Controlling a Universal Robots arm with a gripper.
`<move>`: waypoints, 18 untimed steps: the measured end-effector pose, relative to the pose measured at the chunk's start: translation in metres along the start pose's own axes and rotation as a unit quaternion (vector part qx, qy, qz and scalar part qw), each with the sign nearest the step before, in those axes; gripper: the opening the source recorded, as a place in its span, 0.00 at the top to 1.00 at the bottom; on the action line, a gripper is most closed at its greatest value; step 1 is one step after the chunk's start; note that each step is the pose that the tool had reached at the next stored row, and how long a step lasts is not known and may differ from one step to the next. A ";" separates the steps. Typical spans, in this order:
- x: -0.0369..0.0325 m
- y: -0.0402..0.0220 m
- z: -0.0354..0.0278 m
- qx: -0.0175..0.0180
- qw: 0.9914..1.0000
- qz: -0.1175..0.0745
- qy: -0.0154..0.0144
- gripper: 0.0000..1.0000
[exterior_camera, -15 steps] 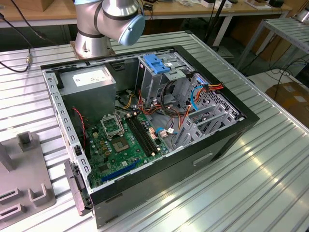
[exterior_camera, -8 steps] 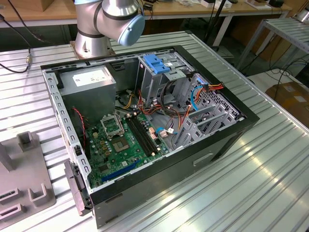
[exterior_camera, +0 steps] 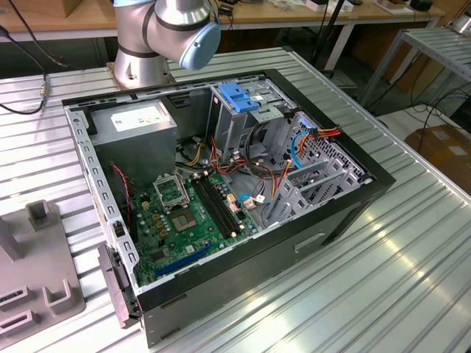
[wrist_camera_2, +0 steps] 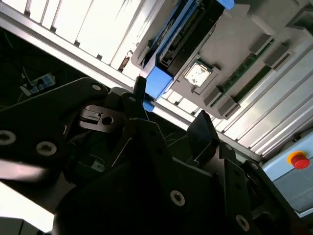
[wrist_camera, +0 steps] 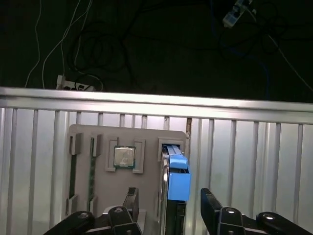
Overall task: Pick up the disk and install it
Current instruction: 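Pick up the disk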
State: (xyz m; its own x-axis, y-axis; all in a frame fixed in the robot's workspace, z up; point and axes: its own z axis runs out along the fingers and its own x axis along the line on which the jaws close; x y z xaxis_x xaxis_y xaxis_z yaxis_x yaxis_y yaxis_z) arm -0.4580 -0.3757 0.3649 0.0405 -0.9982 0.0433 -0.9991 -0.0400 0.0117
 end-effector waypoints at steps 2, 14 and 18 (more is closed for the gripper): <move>-0.0003 0.0000 0.0029 -0.001 1.000 0.014 0.000 0.38; -0.0061 0.0009 0.0189 -0.001 1.000 0.025 -0.005 0.38; -0.0066 0.0011 0.0250 -0.001 1.000 0.025 -0.005 0.38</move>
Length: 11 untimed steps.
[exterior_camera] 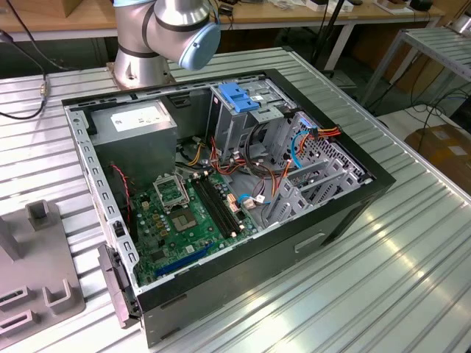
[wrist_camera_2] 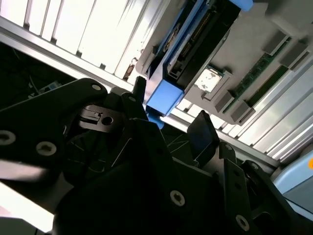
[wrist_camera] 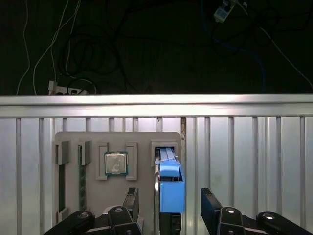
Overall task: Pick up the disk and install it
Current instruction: 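Pick up the disk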
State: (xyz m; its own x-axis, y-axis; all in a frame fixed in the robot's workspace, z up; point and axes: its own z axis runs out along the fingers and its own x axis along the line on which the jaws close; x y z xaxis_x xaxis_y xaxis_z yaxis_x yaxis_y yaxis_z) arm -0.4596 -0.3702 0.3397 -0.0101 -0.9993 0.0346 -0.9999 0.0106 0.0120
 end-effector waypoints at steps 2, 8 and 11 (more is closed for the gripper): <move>-0.0002 0.0000 0.0039 0.000 1.000 0.001 0.000 0.38; -0.0010 -0.0002 0.0172 0.000 1.000 0.005 0.000 0.38; -0.0013 -0.0002 0.0262 0.000 1.000 0.007 0.000 0.38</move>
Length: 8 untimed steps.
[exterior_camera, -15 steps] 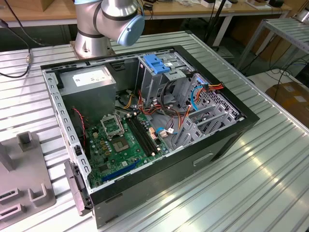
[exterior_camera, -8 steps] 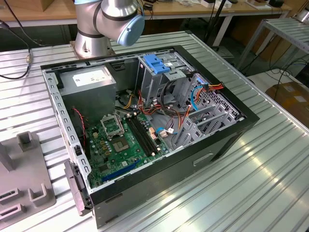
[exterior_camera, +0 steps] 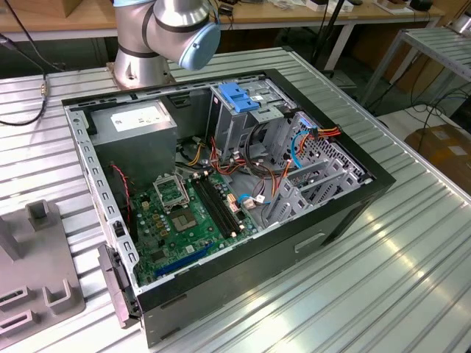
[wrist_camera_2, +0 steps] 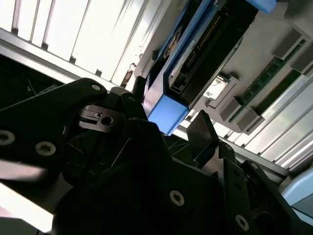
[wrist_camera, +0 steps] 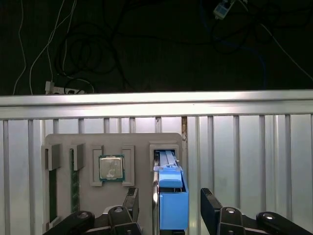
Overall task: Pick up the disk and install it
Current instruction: 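Pick up the disk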
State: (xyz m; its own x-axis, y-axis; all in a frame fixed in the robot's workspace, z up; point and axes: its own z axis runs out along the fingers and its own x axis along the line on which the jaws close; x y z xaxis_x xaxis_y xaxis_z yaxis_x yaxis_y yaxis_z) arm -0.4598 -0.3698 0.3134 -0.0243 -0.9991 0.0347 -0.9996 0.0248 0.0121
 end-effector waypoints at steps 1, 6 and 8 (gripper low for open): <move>-0.0001 0.0000 0.0030 0.000 1.000 0.001 0.000 0.38; -0.0005 0.0003 0.0141 0.000 1.000 0.002 0.000 0.38; -0.0006 0.0006 0.0173 0.000 1.000 0.002 0.000 0.38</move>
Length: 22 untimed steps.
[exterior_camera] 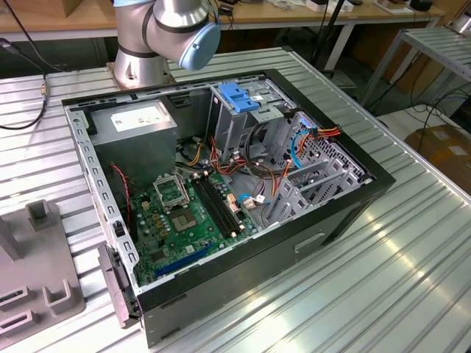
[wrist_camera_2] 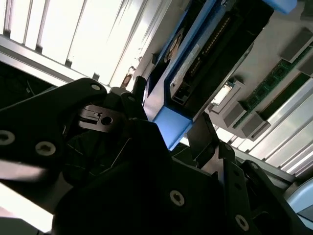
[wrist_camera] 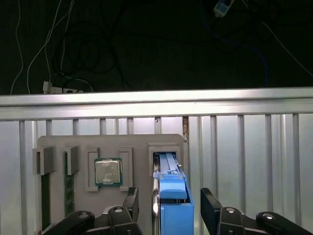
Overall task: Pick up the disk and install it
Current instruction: 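Pick up the disk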
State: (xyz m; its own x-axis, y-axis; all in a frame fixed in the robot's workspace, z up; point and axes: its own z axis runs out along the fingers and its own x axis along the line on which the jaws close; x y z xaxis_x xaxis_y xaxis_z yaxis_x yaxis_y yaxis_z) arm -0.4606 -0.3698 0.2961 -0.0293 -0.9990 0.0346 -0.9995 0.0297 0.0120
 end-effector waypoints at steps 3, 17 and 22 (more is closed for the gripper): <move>0.0000 0.0004 0.0021 0.000 1.000 0.000 0.000 0.38; 0.0021 0.0004 0.0032 0.000 1.000 0.000 0.000 0.53; 0.0022 0.0004 0.0033 0.000 1.000 0.000 0.000 0.55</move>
State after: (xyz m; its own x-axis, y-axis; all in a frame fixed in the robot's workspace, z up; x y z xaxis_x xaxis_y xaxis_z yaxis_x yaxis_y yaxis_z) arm -0.4611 -0.3721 0.2929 -0.0299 -0.9989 0.0347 -0.9995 0.0304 0.0122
